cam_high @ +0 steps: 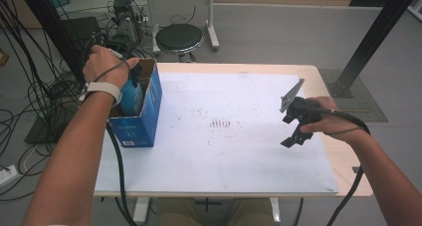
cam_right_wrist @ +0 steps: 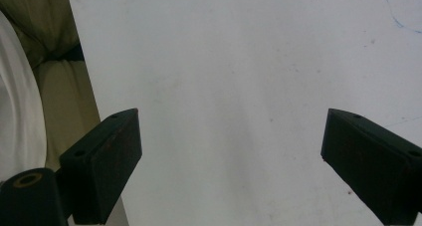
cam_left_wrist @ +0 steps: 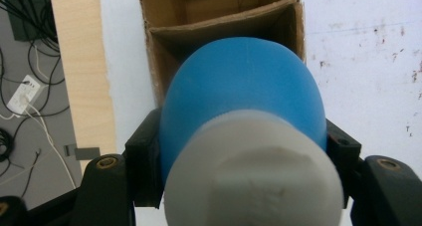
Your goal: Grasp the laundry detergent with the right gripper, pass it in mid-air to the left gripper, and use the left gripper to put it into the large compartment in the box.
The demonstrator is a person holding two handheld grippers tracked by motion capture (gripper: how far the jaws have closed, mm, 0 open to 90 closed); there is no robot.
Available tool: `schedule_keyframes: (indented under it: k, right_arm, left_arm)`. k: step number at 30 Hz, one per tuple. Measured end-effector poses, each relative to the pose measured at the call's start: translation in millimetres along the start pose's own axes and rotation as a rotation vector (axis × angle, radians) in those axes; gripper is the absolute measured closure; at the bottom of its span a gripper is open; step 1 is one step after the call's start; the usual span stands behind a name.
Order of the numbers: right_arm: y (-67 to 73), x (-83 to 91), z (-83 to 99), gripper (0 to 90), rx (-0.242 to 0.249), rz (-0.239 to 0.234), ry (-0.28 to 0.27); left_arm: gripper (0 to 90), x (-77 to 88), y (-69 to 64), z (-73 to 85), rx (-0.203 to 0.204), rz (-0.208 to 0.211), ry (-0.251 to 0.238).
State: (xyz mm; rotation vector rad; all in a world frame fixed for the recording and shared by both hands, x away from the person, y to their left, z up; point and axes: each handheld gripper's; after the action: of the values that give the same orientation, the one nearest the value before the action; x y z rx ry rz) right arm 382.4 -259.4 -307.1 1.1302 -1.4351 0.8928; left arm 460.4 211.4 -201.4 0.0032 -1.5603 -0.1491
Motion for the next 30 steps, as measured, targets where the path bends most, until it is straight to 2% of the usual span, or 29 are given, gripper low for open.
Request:
schedule_keyframes:
  k: [7, 30]
  right_arm:
    - [-0.1, 1.0, 1.3, 8.9, -0.011, -0.001, -0.002]
    - [0.1, -5.2, 3.0, 8.9, -0.017, -0.01, 0.001]
  left_arm:
    - [37.1, -15.3, -1.6, 1.2, -0.003, -0.015, -0.001]
    - [37.1, -60.6, -5.1, 3.6, -0.009, -0.006, 0.026]
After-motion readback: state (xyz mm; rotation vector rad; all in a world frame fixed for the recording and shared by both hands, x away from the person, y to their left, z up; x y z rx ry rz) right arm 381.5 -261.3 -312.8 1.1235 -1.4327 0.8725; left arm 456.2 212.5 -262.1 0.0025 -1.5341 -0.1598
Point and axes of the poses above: each handheld gripper's, and its own axes: x roughly backward along the jaws, z roughly out of its underside, y roughly to its left, and after that the axes turned 10 degrees about y, right-handed
